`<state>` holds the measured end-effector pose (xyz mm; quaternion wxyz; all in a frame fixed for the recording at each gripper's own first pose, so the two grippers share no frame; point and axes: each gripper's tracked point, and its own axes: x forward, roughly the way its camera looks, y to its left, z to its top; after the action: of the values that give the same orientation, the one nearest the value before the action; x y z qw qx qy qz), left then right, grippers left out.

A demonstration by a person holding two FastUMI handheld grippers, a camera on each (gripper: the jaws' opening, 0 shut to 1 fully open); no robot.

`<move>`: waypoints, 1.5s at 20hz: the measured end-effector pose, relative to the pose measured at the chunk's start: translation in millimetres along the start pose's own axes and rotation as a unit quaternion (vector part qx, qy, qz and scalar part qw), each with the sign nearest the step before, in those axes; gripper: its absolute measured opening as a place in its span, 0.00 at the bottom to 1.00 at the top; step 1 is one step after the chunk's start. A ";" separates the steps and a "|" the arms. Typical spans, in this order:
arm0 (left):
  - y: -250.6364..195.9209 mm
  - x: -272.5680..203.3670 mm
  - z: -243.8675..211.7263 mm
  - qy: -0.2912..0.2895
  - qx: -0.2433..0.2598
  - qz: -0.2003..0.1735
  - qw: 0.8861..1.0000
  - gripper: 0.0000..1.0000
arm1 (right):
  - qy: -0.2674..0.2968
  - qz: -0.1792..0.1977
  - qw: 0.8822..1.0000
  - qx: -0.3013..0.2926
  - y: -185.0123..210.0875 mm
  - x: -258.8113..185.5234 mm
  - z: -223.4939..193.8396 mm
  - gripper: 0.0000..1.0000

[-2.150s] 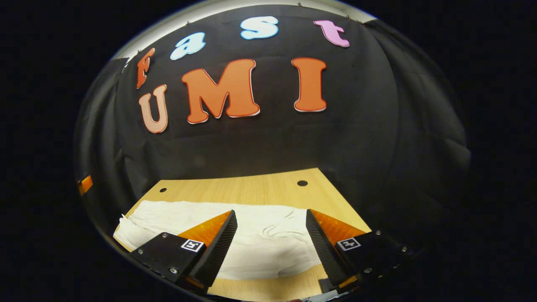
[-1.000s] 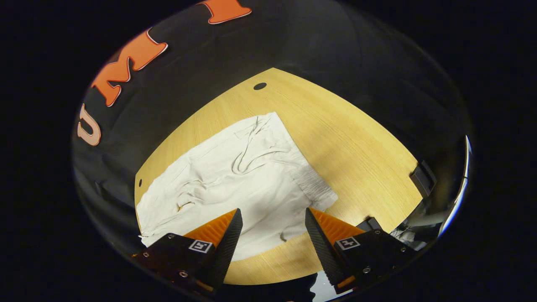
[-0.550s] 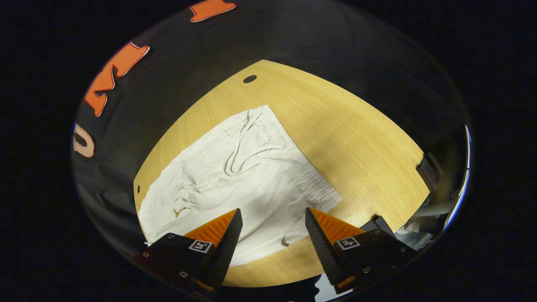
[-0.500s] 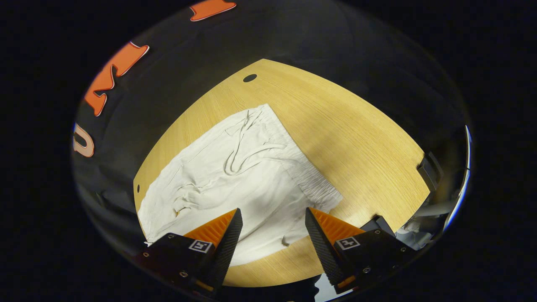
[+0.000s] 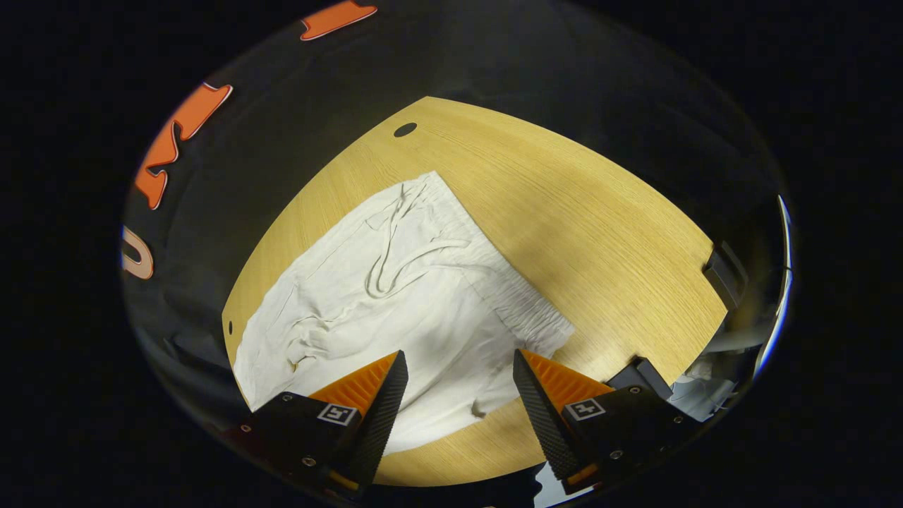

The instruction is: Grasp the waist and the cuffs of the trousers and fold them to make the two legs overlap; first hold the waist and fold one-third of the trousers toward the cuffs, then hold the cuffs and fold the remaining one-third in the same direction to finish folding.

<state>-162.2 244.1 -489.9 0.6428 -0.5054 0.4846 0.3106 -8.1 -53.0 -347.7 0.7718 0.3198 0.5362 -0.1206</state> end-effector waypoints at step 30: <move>-109.0 -58.1 26.8 -0.052 0.110 -0.095 0.988 0.05 | -0.002 -0.039 0.979 0.200 -59.5 41.2 2.5 0.16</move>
<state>-76.5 242.6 -397.0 0.7453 -0.4582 0.4321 0.2187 -21.4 -93.7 -406.1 0.6882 0.4464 0.5118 -0.2555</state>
